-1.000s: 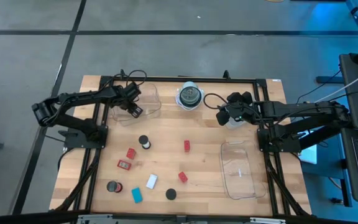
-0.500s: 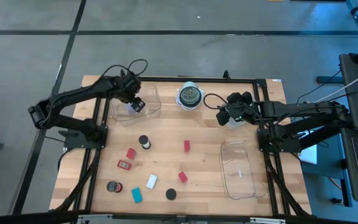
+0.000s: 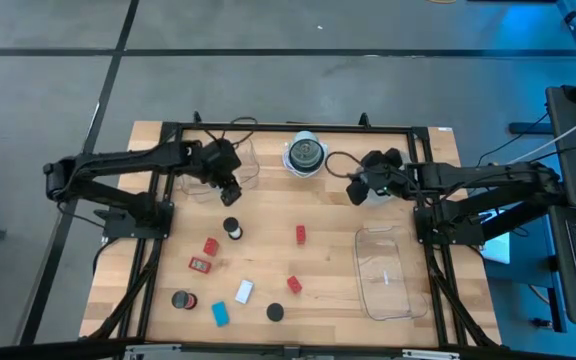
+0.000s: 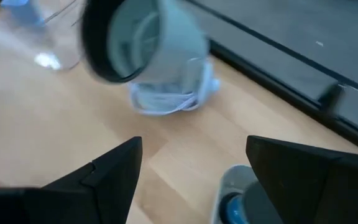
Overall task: Pick & Place Office items
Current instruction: Move the top right red charger adapter to the top middle of the table
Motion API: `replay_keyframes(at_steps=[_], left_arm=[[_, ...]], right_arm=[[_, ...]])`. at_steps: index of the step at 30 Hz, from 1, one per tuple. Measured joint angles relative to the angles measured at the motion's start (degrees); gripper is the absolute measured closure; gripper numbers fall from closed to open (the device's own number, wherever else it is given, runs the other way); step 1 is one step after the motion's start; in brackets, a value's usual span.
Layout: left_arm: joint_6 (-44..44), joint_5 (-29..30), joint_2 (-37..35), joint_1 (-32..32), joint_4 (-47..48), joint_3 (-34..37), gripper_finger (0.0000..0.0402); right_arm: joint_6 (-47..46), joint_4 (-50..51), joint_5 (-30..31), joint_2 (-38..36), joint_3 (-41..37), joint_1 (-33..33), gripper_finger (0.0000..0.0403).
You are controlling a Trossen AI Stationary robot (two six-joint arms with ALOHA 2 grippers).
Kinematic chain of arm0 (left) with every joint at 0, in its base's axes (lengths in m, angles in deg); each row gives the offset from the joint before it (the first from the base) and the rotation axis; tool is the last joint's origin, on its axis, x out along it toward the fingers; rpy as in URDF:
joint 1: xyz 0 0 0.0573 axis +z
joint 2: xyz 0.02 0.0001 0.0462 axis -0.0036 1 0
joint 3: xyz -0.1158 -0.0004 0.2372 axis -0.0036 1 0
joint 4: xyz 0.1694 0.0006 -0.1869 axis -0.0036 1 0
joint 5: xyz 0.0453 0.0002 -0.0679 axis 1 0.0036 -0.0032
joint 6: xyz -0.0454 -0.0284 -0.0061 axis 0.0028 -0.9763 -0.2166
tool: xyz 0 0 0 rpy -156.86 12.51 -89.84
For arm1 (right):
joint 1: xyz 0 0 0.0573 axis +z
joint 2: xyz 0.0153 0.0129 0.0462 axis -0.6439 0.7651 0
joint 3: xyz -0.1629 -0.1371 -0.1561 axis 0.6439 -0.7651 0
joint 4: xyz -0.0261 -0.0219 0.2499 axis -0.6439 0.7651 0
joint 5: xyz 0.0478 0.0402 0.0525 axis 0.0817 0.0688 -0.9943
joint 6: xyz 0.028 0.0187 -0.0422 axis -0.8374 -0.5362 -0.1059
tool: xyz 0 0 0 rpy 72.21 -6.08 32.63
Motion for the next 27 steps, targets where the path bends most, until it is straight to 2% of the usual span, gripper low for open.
replay_keyframes(at_steps=[8, 12, 17, 20, 24, 27], left_arm=[[-0.3, 0.2, 0.0, -8.9, -6.4, 0.0, 0.0201], [-2.5, 2.7, 0.0, -13.0, -7.6, 0.0, 0.0205], [-4.7, 5.6, 0.0, -16.9, -7.3, 0.0, 0.0206], [-4.6, 7.1, 0.0, -18.6, -7.1, 0.0, 0.0206], [-4.6, 8.6, 0.0, -19.7, -6.6, 0.0, 0.0206], [-4.5, 9.1, 0.0, -20.4, -5.9, 0.0, 0.0206]], right_arm=[[9.7, -15.6, -7.1, 8.1, 0.0, 6.5, 0.0112], [-0.6, -24.0, -6.4, 14.1, 0.0, 8.3, 0.0112], [-6.6, -30.0, -6.8, 22.6, 0.0, 9.7, 0.0112], [-11.4, -32.1, -9.4, 26.2, 0.0, 10.3, 0.0112], [-16.7, -32.5, -12.6, 27.3, 0.0, 10.8, 0.0112], [-13.3, -32.4, -17.6, 27.1, 0.5, 11.3, 0.0112]])
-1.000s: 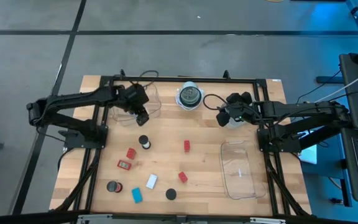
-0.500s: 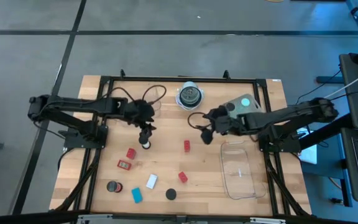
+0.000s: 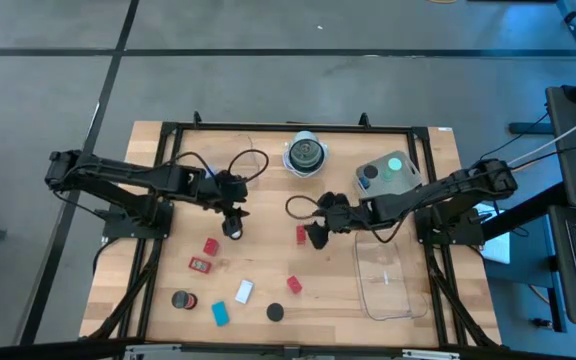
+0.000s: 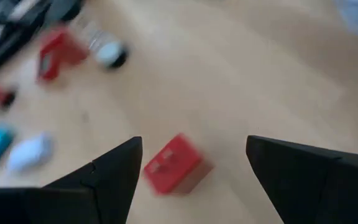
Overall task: Pick & Place Office items
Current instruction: Move the top right red charger adapter to the top middle of the table
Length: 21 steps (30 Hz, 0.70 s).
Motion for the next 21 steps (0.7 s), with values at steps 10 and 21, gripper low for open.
replay_keyframes(at_steps=[10, 21], left_arm=[[-0.7, 2.5, 0.0, -2.4, 0.6, 0.0, 0.0208], [-2.0, 4.1, 0.0, -3.1, 0.6, 0.0, 0.0208]], right_arm=[[43.5, -0.2, -8.5, -0.2, 1.8, 6.8, 0.0112], [61.4, 0.1, -3.8, -0.2, 2.5, 7.0, 0.0112]])
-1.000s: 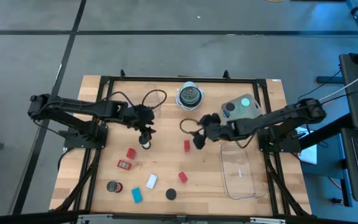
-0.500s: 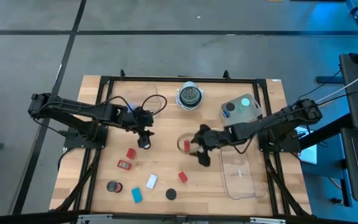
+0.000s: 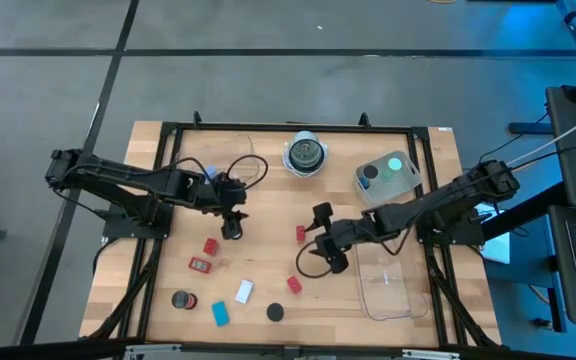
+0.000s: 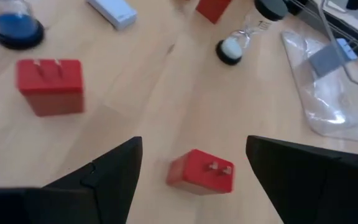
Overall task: Pick & Place Office items
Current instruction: Move the top right red charger adapter to the top middle of the table
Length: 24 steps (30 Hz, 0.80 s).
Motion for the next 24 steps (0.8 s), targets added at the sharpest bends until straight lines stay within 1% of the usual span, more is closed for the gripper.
replay_keyframes(at_steps=[2, 4, 6, 10, 12, 13, 16, 18, 20, 21, 24], left_arm=[[-1.0, 0.9, 0.0, 0.0, 0.0, 0.0, 0.0208], [-1.7, 1.8, 0.0, 0.0, 0.0, 0.0, 0.0208], [-2.1, 2.6, 0.0, 0.0, 0.0, 0.0, 0.0208], [-2.1, 3.9, 0.0, 0.0, 0.0, 0.0, 0.0208], [-1.5, 4.8, 0.0, 0.2, 0.1, 0.0, 0.0208], [-0.9, 5.4, 0.0, 0.3, 0.1, 0.0, 0.0208], [1.3, 6.9, 0.0, 0.7, 0.1, 0.0, 0.0208], [2.5, 7.3, 0.0, 1.0, 0.2, 0.0, 0.0208], [3.6, 7.3, 0.0, 1.5, 0.5, 0.0, 0.0208], [4.0, 7.4, 0.0, 1.6, 0.7, 0.0, 0.0208], [4.9, 7.7, 0.0, 2.0, 1.0, 0.0, 0.0208]], right_arm=[[0.7, 0.4, -1.1, 0.0, 0.0, -0.5, 0.0112], [-4.4, 0.3, -1.8, 0.0, 0.0, -1.0, 0.0112], [-17.2, -0.1, -0.4, 0.0, 0.0, -1.7, 0.0112], [-52.4, 1.0, 7.4, 0.0, 0.0, -2.9, 0.0112], [-65.4, 0.9, 9.3, 0.5, 0.0, -2.9, 0.0112], [-69.6, 0.4, 10.6, 1.1, 0.0, -2.6, 0.0112], [-78.0, -2.6, 16.0, 4.4, 0.0, -1.0, 0.0112], [-81.8, -4.3, 15.5, 6.7, 0.0, -0.5, 0.0112], [-84.7, -5.1, 12.4, 8.6, 0.6, -0.5, 0.0112], [-85.3, -4.9, 11.6, 9.2, 1.4, -0.5, 0.0112], [-84.8, -2.2, 12.1, 10.6, 5.0, -0.5, 0.0112]])
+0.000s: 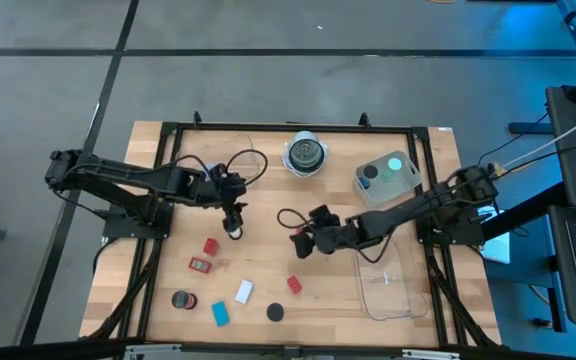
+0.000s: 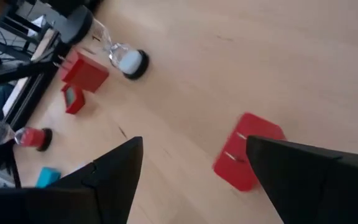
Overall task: Pick & Place Office items
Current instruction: Move the top right red charger adapter to the top middle of the table
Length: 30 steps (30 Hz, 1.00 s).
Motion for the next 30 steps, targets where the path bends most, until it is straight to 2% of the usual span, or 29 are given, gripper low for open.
replay_keyframes(at_steps=[7, 10, 15, 23, 30], left_arm=[[0.1, 0.1, 0.0, 0.1, 2.1, 0.0, 0.0208], [0.1, 0.1, 0.0, 0.1, 3.3, 0.0, 0.0208], [1.3, 0.2, 0.0, 0.1, 4.1, 0.0, 0.0208], [2.3, 0.5, 0.0, 0.1, 4.1, 0.0, 0.0208], [3.1, 0.6, 0.0, 0.1, 4.1, 0.0, 0.0208]], right_arm=[[-1.2, 24.1, 3.2, 5.0, 13.0, 0.0, 0.0112], [-3.8, 30.5, 4.5, 7.7, 17.3, 0.0, 0.0112], [-8.0, 31.2, 4.5, 11.8, 20.5, -0.1, 0.0112], [-15.0, 32.3, 4.5, 14.5, 21.2, -0.7, 0.0112], [-13.2, 32.7, 5.7, 14.6, 21.2, -0.7, 0.0112]])
